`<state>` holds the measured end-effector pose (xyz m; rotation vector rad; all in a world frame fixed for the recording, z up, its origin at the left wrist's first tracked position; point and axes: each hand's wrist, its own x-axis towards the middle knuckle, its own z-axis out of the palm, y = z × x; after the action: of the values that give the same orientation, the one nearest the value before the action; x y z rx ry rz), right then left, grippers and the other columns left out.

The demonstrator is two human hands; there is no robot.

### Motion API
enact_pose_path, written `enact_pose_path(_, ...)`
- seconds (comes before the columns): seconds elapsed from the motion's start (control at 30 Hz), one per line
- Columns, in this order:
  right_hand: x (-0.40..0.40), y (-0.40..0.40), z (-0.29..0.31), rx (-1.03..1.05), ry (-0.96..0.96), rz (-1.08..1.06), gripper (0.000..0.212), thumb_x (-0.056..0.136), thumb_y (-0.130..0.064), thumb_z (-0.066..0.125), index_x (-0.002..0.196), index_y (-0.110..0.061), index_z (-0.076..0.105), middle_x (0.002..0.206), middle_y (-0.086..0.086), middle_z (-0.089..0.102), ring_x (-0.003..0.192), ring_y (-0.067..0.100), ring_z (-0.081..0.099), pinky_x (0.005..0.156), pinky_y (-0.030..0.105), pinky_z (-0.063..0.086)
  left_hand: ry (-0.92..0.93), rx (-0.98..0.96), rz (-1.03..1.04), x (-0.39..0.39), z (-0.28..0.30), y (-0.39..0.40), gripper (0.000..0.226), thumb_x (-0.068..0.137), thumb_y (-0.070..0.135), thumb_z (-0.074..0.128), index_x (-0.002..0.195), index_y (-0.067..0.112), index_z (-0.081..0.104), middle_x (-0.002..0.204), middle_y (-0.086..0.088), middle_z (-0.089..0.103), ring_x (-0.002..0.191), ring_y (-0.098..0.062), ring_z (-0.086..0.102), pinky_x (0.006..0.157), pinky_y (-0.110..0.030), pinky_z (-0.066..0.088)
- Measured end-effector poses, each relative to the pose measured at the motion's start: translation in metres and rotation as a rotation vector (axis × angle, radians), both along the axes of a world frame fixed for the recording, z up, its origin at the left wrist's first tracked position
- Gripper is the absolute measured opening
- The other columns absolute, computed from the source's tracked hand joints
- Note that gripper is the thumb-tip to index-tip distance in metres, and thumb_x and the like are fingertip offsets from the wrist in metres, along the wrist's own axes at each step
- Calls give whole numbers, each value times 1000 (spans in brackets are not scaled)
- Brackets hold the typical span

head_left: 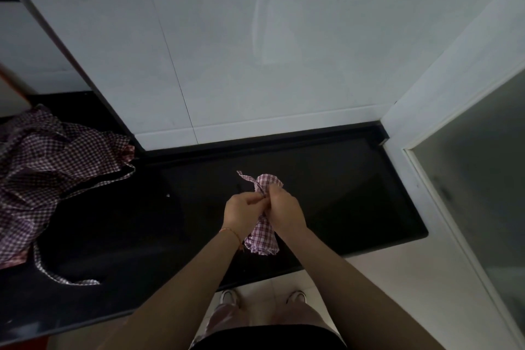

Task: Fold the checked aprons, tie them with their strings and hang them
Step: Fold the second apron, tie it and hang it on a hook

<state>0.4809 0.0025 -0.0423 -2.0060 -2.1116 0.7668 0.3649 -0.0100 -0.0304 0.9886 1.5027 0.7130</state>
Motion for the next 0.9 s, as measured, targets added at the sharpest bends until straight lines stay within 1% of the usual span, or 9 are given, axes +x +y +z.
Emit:
enact_pose_path(0.13, 0, 4, 6, -44, 79, -38, 6, 101, -21, 49, 95, -22, 51, 88, -6, 56, 77, 10, 59, 69, 23, 49, -18, 6, 57, 1, -2, -1, 14, 92, 21, 66, 83, 29, 72, 100, 3, 65, 91, -11, 64, 77, -22, 53)
enact_pose_path(0.2, 8, 11, 15, -179, 168, -87, 2, 97, -20, 57, 96, -20, 58, 91, -5, 61, 80, 9, 61, 70, 22, 49, -25, 3, 56, -1, -3, 0, 14, 92, 24, 67, 81, 28, 74, 97, 2, 66, 91, -12, 64, 79, -26, 55)
enact_pose_path(0.3, 26, 22, 31, -417, 379, -142, 12, 87, -19, 73, 94, -14, 64, 96, 2, 68, 85, 13, 67, 71, 24, 55, -51, -16, 85, -5, -6, 2, 13, 91, 25, 69, 80, 25, 76, 93, -4, 71, 91, -21, 68, 86, -40, 58)
enact_pose_path(0.4, 35, 22, 35, -537, 586, -239, 13, 92, -15, 67, 103, -9, 65, 106, 7, 67, 95, 15, 69, 80, 27, 60, -67, -50, 81, -6, -8, 3, 15, 90, 25, 69, 77, 20, 76, 88, -12, 71, 91, -33, 68, 87, -48, 56)
enact_pose_path(0.57, 31, 14, 28, -537, 770, -465, 11, 100, -10, 51, 107, -7, 59, 108, 12, 67, 97, 19, 70, 80, 31, 61, -8, -113, 172, -4, -20, 3, 17, 96, 22, 60, 84, 14, 68, 87, -11, 67, 76, -19, 60, 80, -39, 56)
enact_pose_path(0.7, 28, -3, 15, -486, 1032, -782, 13, 101, -6, 47, 109, -3, 57, 108, 18, 68, 97, 26, 72, 87, 41, 59, -166, -310, 472, -6, -34, 3, 13, 97, 18, 56, 94, 15, 68, 96, -7, 70, 94, -22, 70, 89, -44, 57)
enact_pose_path(0.77, 26, -9, 10, -475, 1128, -926, 13, 101, -6, 47, 110, -3, 56, 108, 19, 68, 97, 27, 71, 89, 44, 58, -224, -347, 531, -3, -38, 0, 14, 97, 17, 56, 94, 13, 68, 96, -9, 71, 98, -26, 70, 91, -45, 56)
enact_pose_path(0.83, 23, -11, 5, -466, 1101, -960, 12, 101, -8, 48, 110, -5, 55, 107, 16, 68, 97, 26, 70, 87, 41, 58, -238, -336, 501, 0, -39, -3, 15, 97, 16, 56, 91, 11, 68, 97, -15, 71, 97, -27, 69, 94, -46, 54)
enact_pose_path(0.9, 23, -11, 3, -434, 923, -866, 12, 98, -10, 54, 110, -12, 54, 110, 11, 65, 98, 22, 68, 85, 38, 58, -240, -287, 425, 1, -38, -4, 15, 95, 18, 58, 88, 11, 70, 97, -15, 72, 98, -28, 69, 95, -48, 53)
